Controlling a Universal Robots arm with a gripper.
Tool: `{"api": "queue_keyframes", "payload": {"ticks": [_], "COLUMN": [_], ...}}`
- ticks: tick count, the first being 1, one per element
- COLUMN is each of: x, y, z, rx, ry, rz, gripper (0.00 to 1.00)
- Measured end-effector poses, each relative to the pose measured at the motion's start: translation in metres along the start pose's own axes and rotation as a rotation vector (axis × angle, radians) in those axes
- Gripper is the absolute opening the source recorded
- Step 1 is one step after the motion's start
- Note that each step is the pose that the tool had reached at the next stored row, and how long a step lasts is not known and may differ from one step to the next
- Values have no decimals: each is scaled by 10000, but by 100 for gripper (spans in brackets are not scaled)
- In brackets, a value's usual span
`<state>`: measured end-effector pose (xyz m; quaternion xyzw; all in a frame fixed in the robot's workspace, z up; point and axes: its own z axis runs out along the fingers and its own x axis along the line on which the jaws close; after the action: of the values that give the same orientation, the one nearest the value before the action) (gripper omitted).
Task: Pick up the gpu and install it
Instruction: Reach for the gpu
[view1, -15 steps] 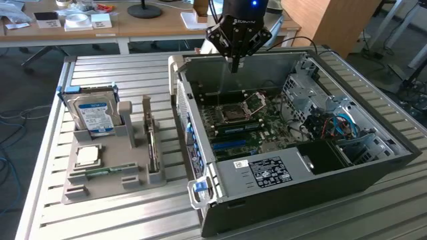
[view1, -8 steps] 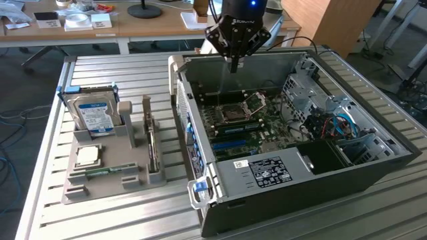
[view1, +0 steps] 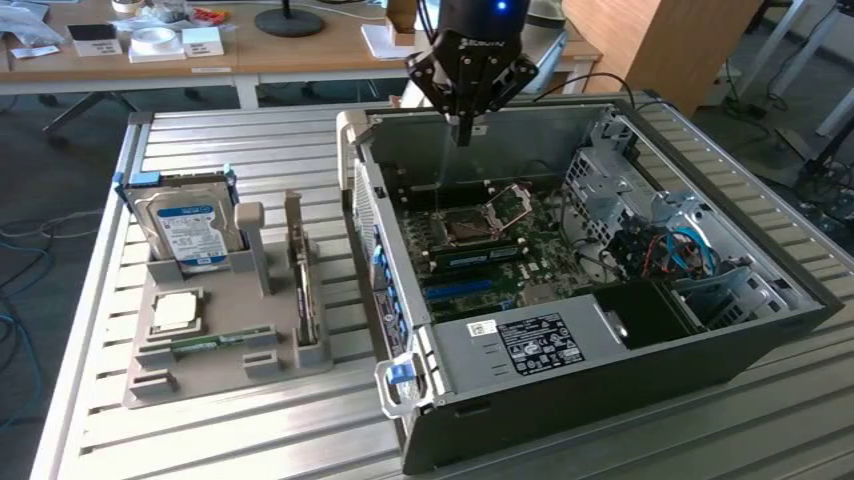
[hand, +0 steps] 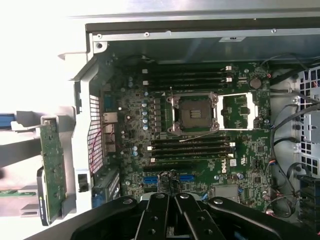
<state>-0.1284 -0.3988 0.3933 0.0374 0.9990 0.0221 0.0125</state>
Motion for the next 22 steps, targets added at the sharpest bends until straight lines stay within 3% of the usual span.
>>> {"api": "queue_keyframes", "payload": {"ticks": [22], "x": [128], "y": [-9], "z": [-3], "rx": [0], "ry": [0], "rz": [1], "gripper": [11]}}
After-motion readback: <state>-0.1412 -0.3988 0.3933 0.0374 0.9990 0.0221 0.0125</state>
